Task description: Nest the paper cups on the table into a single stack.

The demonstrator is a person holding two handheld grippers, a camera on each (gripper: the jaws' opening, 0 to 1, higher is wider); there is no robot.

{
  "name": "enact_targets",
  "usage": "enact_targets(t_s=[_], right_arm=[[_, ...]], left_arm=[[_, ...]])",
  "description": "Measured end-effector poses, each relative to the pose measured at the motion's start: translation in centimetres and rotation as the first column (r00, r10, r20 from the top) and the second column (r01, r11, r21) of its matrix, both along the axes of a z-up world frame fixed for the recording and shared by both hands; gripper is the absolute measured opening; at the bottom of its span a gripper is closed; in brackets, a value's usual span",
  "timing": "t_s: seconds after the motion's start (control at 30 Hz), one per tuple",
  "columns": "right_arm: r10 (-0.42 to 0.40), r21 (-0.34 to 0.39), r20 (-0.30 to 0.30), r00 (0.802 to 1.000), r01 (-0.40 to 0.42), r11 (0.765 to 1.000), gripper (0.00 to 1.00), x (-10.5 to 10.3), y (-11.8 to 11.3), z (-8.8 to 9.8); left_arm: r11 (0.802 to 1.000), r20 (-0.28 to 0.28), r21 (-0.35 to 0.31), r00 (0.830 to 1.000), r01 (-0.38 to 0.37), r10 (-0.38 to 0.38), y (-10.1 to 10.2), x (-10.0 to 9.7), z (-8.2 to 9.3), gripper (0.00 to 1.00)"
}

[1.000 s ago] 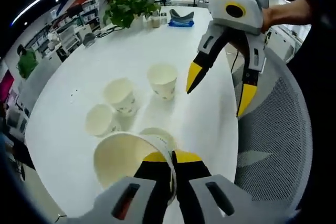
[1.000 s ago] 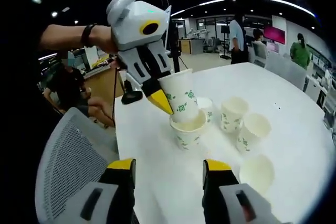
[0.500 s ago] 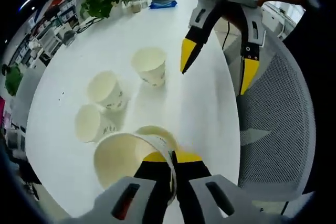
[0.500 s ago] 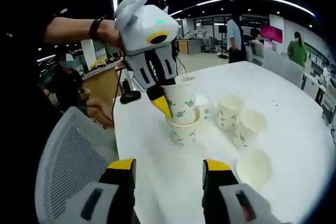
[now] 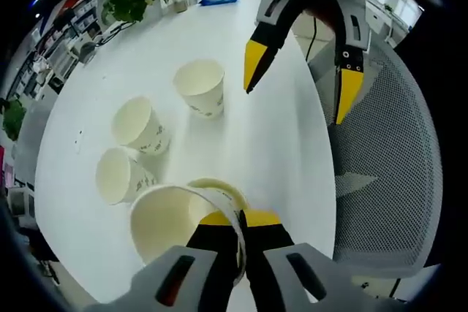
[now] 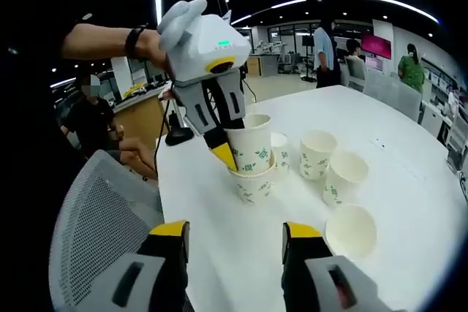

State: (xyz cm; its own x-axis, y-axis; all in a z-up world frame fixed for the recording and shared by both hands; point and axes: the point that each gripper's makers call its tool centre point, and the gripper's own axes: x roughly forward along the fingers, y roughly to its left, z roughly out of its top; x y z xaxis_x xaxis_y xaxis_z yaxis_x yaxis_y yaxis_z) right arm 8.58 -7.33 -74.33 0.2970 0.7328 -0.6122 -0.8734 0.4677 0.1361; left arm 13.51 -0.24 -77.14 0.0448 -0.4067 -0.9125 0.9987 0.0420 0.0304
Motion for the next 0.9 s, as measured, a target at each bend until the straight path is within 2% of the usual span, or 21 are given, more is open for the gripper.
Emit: enact_targets(t_s=[0.9], right_arm=[[-0.003, -0.001, -0.002, 1.0, 0.003, 1.0, 0.5, 0.17, 0.01, -0.22]], left_arm=[[1.0, -0.013, 0.003, 1.0, 0.003, -0.003, -0.05, 0.17, -0.41, 0.01]])
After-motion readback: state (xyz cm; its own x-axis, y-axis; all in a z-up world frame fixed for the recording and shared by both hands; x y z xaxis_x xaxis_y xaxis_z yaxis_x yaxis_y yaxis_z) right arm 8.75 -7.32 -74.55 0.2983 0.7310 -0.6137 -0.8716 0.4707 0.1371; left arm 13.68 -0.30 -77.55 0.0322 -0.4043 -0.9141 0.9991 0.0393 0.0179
